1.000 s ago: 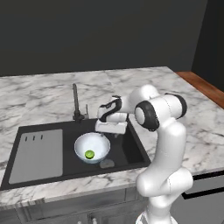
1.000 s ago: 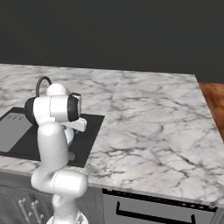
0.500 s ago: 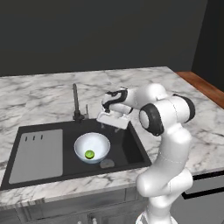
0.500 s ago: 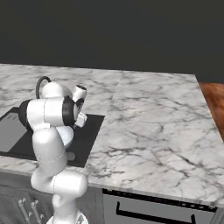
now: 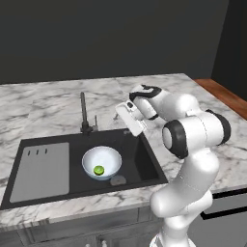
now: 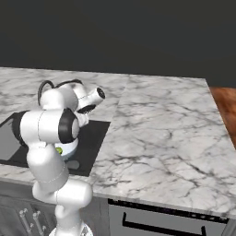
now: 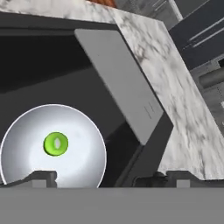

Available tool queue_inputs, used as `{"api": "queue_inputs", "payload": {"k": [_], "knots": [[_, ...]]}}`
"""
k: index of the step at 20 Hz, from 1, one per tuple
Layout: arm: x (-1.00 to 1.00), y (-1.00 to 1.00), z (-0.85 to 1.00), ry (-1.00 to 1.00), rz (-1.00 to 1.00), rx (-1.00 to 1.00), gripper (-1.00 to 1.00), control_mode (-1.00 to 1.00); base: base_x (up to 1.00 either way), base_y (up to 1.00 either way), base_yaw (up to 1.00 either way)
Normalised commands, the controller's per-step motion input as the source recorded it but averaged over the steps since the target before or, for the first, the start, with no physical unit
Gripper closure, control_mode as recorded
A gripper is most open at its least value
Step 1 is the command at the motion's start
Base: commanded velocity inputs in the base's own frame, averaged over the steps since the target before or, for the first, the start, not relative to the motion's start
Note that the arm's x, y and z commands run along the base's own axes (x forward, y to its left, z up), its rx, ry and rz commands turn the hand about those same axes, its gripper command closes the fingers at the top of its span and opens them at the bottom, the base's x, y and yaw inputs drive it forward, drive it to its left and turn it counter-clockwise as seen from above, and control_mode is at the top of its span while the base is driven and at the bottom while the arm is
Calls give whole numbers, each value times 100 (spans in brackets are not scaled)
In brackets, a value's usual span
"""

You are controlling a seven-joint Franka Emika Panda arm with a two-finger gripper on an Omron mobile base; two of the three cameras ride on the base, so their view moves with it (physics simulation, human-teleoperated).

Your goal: Pick the kiwi from the cabinet and place it in the bowl. Then pick the bowl and place it in the sink. Then turn on the sink facuet.

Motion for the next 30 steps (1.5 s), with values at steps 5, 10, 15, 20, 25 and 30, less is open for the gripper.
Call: {"api": "queue_inputs", "payload": {"k": [5,10,15,20,25,30], "knots": [[42,43,0,18,-38,45,-100,-100,0,0,0],[75,26,1,25,-29,46,-100,-100,0,0,0],[55,0,-1,37,-6,45,-100,-100,0,0,0],[45,11,-24,27,-9,31,-100,-100,0,0,0],[32,35,-6,25,-9,21,-100,-100,0,0,0],[26,22,-1,14,-9,6,-100,-100,0,0,0]]}}
